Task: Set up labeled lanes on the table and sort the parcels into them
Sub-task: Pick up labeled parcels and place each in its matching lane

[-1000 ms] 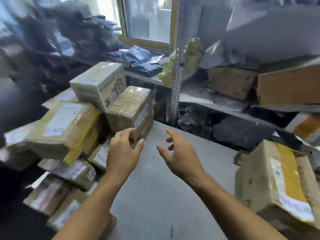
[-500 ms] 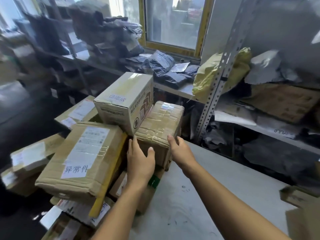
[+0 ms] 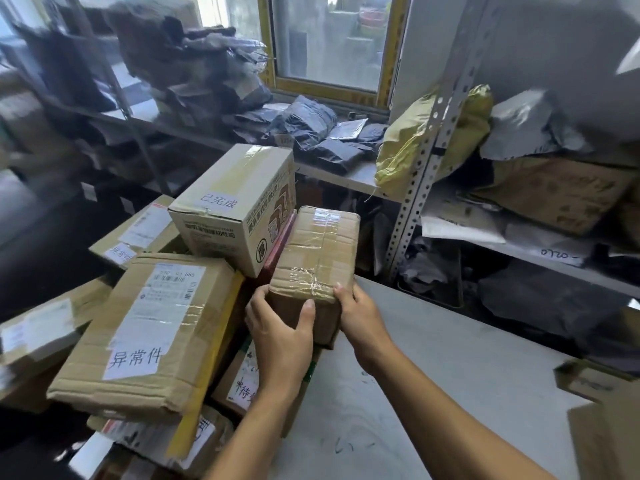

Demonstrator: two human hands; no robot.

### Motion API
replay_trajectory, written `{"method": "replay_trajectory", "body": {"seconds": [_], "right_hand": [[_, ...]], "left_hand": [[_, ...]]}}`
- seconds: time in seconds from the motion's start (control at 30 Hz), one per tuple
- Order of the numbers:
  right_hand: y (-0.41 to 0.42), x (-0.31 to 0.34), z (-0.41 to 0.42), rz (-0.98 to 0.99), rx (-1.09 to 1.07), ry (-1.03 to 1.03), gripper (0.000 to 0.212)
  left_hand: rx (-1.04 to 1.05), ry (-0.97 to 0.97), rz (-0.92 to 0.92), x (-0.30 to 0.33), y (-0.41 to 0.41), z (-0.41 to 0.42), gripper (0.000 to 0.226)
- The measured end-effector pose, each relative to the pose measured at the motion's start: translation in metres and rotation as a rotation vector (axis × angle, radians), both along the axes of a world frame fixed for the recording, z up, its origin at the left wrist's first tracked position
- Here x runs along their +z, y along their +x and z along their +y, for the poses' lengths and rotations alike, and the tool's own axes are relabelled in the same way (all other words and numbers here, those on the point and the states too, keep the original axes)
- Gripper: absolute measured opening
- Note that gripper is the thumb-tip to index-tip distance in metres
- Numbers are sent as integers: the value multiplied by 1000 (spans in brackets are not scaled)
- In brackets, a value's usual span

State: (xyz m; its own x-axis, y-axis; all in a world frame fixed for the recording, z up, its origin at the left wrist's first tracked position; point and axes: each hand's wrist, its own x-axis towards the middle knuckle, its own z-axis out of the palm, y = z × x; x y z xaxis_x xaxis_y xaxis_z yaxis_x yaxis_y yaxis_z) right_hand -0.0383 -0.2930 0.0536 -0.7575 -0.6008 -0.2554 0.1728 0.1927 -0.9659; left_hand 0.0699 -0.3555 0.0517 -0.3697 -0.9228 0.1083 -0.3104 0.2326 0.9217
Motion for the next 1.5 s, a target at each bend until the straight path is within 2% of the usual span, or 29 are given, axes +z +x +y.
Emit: {"method": "replay_trajectory", "body": {"seconds": [0.13,0.27,0.4,0.5,0.63,0.77,0.83,0.9,0.97,1.17,1.2,1.27,1.3,1.33,1.4,1.47,1.5], "right_hand": [[5,0,28,-89,-22,-90,29],[7,9,60,-57,-68,-145,31],[8,20,97,-32,-97,-171,27],[11,24,128,-50,-118,-165,26],[16,25,175,-29,-112,-127,29],[19,32,219,-17,-90,-126,31],[21,39,238,-34,-60,-146,42],[20,48,256,-21,-27,-148,49],[19,48,272,-12,-34,-98,35],[20,10,315,49,-215,106,42],[22,4,322,28,-245,141,48],[25,-5,334,-67,-300,204,75],[27,-9,339,-163,-301,182,85],[28,-11,341,-279,-281,118,86],[32,-10,343,-460,-179,-28,66],[37,-4,342,-451,-107,-76,41],[38,-3,342,-423,-105,-84,35]], "left_hand": [[-79,-85,47,4,1,19,73],[-147,-77,128,13,0,47,76],[-259,-205,0,20,-4,84,90],[-296,-197,-109,20,-8,123,93],[-267,-192,-177,24,-14,171,100],[-235,-220,-199,30,-17,208,95],[-229,-215,-178,30,-16,221,94],[-203,-160,-129,32,-15,229,90],[-182,-76,-90,33,-15,237,83],[-137,91,-52,30,-7,263,79],[-128,121,-29,29,-5,264,79],[-96,224,41,26,-1,265,80],[-72,292,92,25,2,265,79],[-49,359,148,23,4,265,80],[-15,464,242,17,10,267,80],[-1,538,284,12,16,273,82],[-3,563,286,10,19,276,83]]}}
